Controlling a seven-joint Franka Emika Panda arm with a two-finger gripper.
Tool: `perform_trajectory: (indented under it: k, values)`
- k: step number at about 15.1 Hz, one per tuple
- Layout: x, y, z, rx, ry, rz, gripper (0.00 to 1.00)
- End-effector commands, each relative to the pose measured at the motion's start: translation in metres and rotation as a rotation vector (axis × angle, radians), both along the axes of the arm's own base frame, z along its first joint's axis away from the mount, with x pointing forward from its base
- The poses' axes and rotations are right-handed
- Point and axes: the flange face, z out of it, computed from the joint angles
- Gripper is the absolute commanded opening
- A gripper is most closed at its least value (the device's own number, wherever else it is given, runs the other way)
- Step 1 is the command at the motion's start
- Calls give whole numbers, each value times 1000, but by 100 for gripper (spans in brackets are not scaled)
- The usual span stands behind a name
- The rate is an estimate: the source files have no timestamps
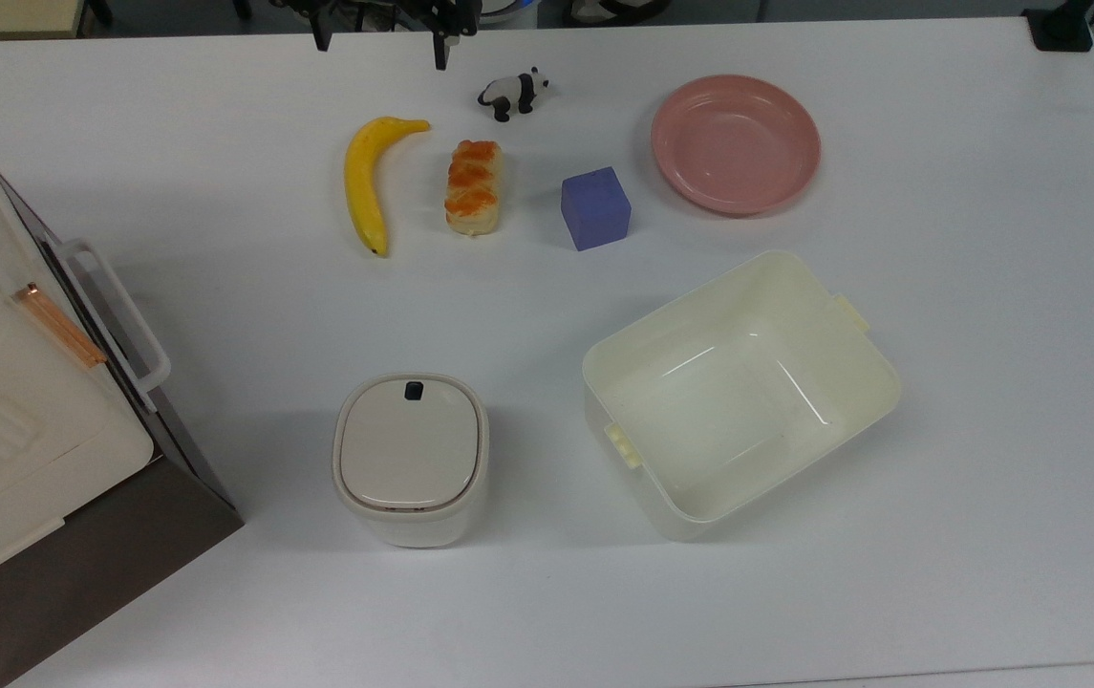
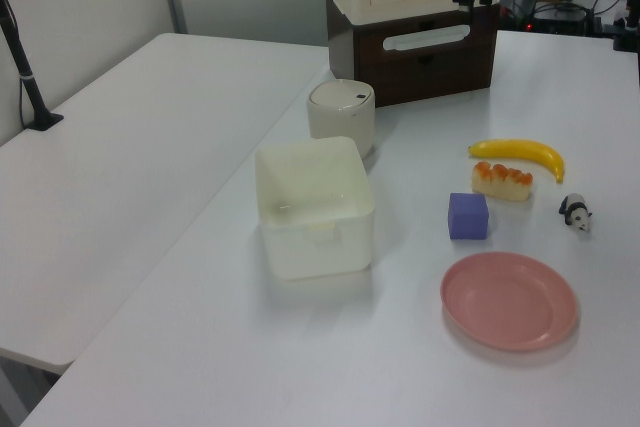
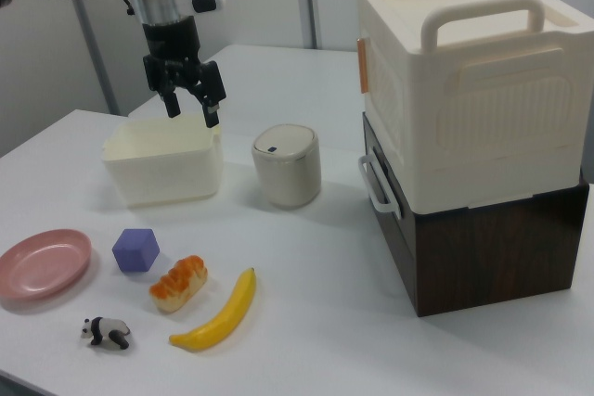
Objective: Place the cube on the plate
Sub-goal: 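Move the open gripper over the purple cube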
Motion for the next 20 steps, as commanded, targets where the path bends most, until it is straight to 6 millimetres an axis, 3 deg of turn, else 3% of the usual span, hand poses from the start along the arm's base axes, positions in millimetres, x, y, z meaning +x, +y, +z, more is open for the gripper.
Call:
perform_trajectory:
  k: [1,3,6,14,17,20]
  values:
    - [6,5,-5,-41,-27,22,100]
    - [10,5,-6,-42,-48,25,100]
    - [23,9,-31,-47,-15,31,100]
    - [30,24,-37,-46,-39,59,100]
    - [34,47,-54,-49,-18,94,100]
    - [33,62,-57,-45,-12,117,100]
